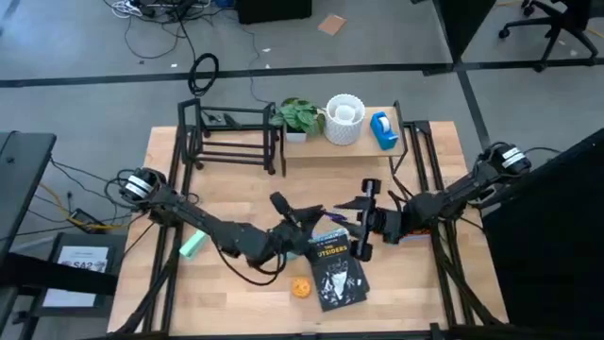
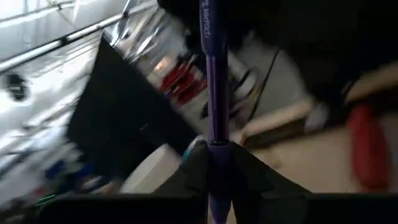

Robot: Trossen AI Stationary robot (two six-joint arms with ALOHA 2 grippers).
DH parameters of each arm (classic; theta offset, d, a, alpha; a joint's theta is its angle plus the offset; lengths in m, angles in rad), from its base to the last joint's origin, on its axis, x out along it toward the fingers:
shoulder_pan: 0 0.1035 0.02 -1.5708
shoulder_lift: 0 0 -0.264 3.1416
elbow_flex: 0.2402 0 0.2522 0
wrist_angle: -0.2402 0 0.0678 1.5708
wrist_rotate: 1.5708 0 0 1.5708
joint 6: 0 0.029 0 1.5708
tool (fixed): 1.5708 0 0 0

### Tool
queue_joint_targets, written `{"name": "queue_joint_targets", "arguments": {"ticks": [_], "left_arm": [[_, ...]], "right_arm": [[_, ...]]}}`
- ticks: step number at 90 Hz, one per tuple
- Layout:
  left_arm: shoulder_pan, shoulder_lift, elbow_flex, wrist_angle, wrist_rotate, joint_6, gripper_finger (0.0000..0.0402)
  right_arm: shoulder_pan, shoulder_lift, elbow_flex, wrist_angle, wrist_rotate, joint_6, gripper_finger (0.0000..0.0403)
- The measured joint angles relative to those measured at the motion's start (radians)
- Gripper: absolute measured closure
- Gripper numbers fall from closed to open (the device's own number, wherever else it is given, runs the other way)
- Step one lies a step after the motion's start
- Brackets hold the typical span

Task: Stock shelves
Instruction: Put the blue pen into the white pen organizer on the shelf

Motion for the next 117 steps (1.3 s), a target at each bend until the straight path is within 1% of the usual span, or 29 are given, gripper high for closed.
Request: {"name": "queue_joint_targets", "arguments": {"ticks": [6,11,16,24,33,48,63,83,101,108,117], "left_arm": [[-0.011,-0.001,0.0,-0.025,-0.044,0.037,0.0387],[-0.016,-0.001,0.0,-0.048,-0.054,0.043,0.0387],[-0.019,-0.001,0.0,-0.066,-0.056,0.042,0.0387],[-0.019,-0.001,0.0,-0.077,-0.064,0.042,0.0387],[-0.018,-0.001,0.0,-0.087,-0.068,0.042,0.0387],[-0.019,-0.001,0.0,-0.097,-0.068,0.04,0.0387],[-0.018,-0.001,0.0,-0.116,-0.069,0.039,0.0387],[-0.018,-0.001,0.0,-0.115,-0.069,0.038,0.0384],[-0.018,-0.001,0.0,-0.116,-0.07,0.034,0.0382],[-0.018,-0.001,-0.001,-0.116,-0.07,0.035,0.0381],[-0.018,-0.001,-0.001,-0.116,-0.068,0.036,0.038]], "right_arm": [[0.031,0.0,0.0,-0.021,0.065,-0.054,0.0228],[0.049,-0.001,0.002,-0.055,0.087,-0.058,0.0208],[0.067,-0.001,0.02,-0.117,0.134,-0.044,0.0194],[0.087,-0.001,0.081,-0.286,0.206,-0.014,0.0185],[0.101,-0.001,0.175,-0.521,0.255,0.01,0.019],[0.105,0.0,0.318,-0.839,0.294,0.095,0.0216],[0.107,-0.001,0.395,-1.031,0.293,0.101,0.0249],[0.106,-0.001,0.403,-1.077,0.293,0.1,0.0298],[0.106,-0.001,0.403,-1.099,0.289,0.1,0.036],[0.106,-0.001,0.403,-1.099,0.272,0.101,0.0385],[0.106,0.0,0.403,-1.099,0.251,0.101,0.0392]]}}
